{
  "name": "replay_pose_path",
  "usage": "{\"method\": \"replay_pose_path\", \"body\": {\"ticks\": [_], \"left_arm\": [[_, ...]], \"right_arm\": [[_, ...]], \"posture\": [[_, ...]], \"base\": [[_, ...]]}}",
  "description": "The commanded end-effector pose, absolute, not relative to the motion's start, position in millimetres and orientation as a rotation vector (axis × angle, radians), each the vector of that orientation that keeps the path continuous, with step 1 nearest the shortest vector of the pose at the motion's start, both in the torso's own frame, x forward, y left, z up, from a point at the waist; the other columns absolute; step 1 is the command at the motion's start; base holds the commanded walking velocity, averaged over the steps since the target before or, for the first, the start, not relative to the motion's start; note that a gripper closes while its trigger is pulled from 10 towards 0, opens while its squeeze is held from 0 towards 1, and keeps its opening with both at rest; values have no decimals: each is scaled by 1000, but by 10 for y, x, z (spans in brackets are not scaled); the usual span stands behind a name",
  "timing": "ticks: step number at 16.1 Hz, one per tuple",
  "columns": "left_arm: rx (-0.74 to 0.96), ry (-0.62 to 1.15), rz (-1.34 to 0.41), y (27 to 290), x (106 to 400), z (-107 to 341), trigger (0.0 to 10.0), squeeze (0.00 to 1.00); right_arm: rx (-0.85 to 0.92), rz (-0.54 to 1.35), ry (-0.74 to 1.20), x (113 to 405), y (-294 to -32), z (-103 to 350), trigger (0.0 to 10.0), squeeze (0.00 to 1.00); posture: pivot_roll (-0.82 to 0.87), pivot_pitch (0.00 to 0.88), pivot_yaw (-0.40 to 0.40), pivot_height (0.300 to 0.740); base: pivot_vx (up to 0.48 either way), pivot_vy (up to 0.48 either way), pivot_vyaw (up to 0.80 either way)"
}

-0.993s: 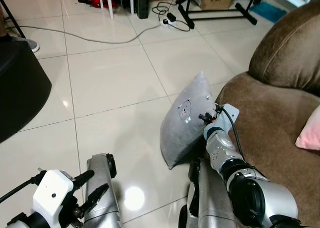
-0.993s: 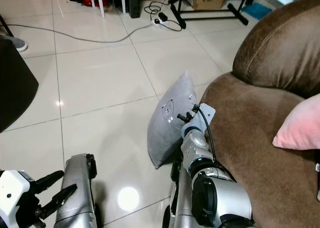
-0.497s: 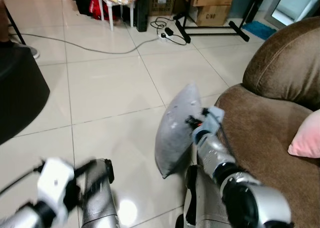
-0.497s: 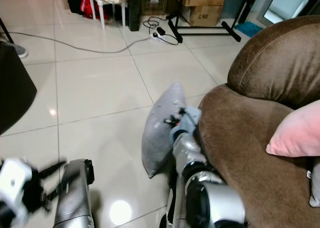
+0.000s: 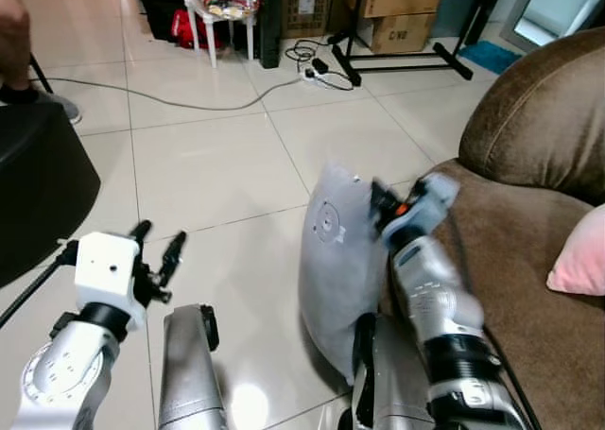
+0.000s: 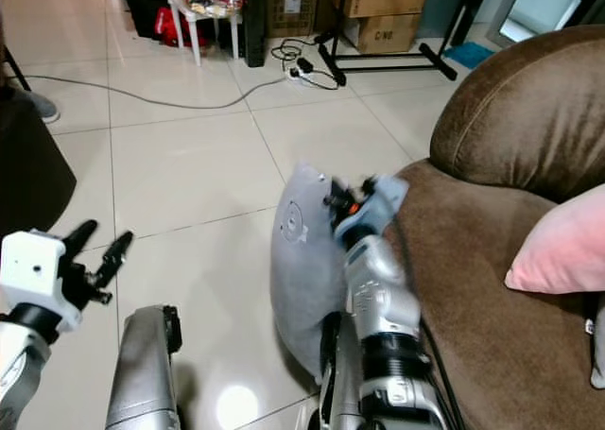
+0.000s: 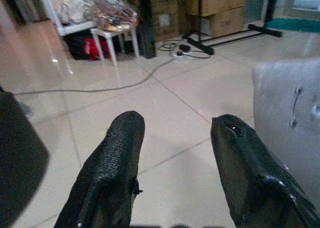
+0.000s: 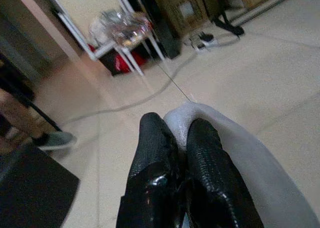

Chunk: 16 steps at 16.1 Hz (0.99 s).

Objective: Move the pillow to the sofa from floor

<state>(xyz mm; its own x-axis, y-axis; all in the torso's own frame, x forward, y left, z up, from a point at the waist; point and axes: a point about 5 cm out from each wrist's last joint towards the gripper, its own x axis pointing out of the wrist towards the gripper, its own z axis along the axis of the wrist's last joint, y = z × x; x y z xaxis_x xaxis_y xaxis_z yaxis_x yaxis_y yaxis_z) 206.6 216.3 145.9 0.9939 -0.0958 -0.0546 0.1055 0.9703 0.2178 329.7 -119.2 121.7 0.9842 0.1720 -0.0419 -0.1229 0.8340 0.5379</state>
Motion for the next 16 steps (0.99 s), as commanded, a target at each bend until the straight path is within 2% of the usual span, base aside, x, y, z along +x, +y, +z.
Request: {"method": "replay_pose_path", "body": {"ticks": [1,2,3,5,10,16], "left_arm": [[245,28,-78,2157,2070,1471,10000,0],[254,11,-51,2164,2068,1501,10000,0],[258,-33,2,2178,2083,1579,10000,0],[282,-59,31,2189,2152,1631,10000,0],[318,-163,-18,2045,2299,1826,10000,0],[268,-172,-26,1984,2384,1811,10000,0]], "right_arm": [[567,188,-4,3299,-1209,1467,0,0],[581,193,-68,3278,-1232,1603,0,0],[569,234,-148,3229,-1251,1894,10000,0],[522,318,-219,3182,-1183,2077,10000,0],[522,251,-265,3155,-1202,2359,10000,0],[494,235,-236,3072,-1218,2326,10000,0]], "posture": [[94,0,-100,477],[92,0,-103,477],[85,0,-106,477],[65,0,-100,477],[70,0,-100,522],[21,0,-63,587]], "base": [[0,0,0],[0,0,0],[0,0,0],[0,0,0],[0,0,0],[0,0,0]]}}
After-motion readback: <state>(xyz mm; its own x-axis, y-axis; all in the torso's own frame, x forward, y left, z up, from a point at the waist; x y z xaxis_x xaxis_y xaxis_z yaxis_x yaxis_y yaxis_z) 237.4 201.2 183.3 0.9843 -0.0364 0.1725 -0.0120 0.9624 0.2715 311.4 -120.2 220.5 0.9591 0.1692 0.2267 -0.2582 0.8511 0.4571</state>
